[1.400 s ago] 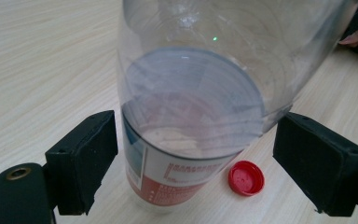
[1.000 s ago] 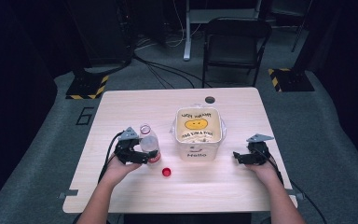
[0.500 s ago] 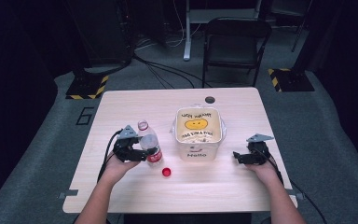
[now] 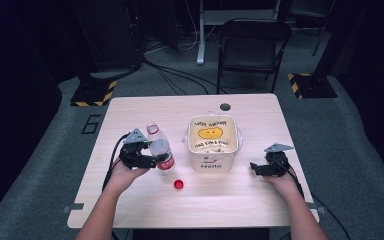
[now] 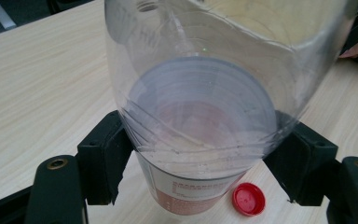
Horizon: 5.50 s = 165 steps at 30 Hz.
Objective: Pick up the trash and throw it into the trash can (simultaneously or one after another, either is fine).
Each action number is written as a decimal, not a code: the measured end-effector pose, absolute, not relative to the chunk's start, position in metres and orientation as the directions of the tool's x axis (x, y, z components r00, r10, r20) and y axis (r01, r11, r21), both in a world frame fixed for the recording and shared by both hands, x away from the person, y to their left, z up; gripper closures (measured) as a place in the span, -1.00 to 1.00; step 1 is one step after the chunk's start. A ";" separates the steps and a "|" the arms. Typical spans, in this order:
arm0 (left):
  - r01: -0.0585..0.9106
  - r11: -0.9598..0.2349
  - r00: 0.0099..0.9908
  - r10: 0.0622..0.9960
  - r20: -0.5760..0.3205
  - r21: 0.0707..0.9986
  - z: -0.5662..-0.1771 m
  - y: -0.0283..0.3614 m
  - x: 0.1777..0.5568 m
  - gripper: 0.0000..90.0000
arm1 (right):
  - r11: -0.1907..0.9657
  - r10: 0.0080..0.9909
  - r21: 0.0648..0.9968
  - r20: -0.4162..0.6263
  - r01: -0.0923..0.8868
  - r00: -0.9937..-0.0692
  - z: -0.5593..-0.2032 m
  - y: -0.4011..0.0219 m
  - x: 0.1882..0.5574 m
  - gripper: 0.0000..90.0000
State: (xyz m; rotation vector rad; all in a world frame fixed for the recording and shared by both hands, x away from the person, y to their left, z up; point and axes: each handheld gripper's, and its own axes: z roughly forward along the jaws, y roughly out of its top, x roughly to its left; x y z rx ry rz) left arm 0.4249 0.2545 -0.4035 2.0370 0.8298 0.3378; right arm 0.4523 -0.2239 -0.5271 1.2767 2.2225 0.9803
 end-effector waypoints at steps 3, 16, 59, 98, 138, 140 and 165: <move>0.425 -0.383 0.740 0.668 -0.072 0.820 -0.395 0.254 0.425 -0.39 | 0.337 0.862 0.736 0.008 0.587 -0.506 -0.527 -0.224 0.452 -0.72; 0.417 -0.419 0.759 0.649 -0.056 0.806 -0.358 0.248 0.427 -0.39 | 0.338 0.864 0.736 0.005 0.587 -0.503 -0.527 -0.224 0.452 -0.72; 0.312 -0.471 0.802 0.596 0.036 0.825 -0.260 0.210 0.452 -0.39 | 0.339 0.862 0.736 0.006 0.586 -0.506 -0.527 -0.224 0.452 -0.72; 0.237 -0.464 0.829 0.554 0.071 0.853 -0.258 0.114 0.499 -0.39 | 0.345 0.858 0.735 0.005 0.584 -0.513 -0.527 -0.222 0.455 -0.72; 0.295 -0.488 0.832 0.554 0.030 0.821 -0.353 0.075 0.501 -0.39 | 0.349 0.854 0.735 0.005 0.582 -0.520 -0.527 -0.221 0.456 -0.72; 0.302 -0.485 0.830 0.557 0.023 0.821 -0.358 0.077 0.502 -0.39 | 0.350 0.854 0.735 0.005 0.581 -0.521 -0.527 -0.221 0.456 -0.72; 0.337 -0.482 0.820 0.572 -0.001 0.809 -0.381 0.073 0.513 -0.40 | 0.354 0.850 0.734 0.006 0.580 -0.527 -0.527 -0.221 0.457 -0.72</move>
